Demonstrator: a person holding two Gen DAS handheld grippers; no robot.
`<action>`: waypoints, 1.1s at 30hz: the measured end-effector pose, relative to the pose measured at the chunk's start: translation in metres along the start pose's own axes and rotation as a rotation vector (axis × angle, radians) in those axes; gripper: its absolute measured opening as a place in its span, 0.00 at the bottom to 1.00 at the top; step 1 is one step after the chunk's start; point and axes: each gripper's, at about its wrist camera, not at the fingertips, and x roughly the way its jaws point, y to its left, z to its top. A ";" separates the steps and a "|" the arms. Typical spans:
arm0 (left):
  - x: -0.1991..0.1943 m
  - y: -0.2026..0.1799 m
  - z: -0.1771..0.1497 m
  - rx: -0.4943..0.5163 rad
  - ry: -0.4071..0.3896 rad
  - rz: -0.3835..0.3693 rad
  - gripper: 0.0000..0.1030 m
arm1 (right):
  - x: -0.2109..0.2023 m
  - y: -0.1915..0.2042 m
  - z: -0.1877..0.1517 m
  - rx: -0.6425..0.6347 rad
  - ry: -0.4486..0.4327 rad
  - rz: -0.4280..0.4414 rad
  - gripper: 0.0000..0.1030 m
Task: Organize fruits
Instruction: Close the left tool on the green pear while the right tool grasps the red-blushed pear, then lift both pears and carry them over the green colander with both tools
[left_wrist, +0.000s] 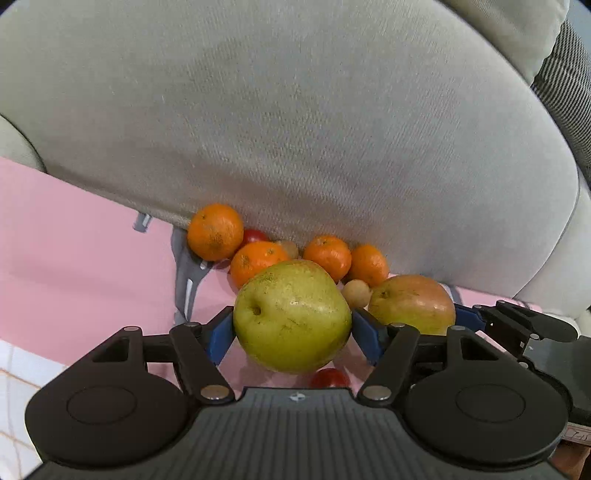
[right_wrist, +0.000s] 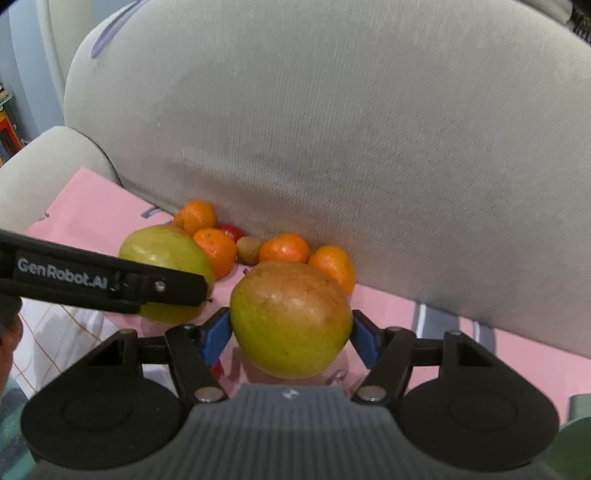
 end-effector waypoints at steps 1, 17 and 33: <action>-0.006 -0.001 0.000 0.001 -0.010 -0.004 0.75 | -0.006 0.000 0.001 0.002 -0.008 0.001 0.64; -0.089 -0.062 -0.025 0.090 -0.064 -0.002 0.75 | -0.134 -0.008 -0.038 0.012 -0.088 -0.027 0.64; -0.100 -0.168 -0.072 0.271 0.011 -0.132 0.75 | -0.197 -0.078 -0.118 0.058 -0.025 -0.144 0.64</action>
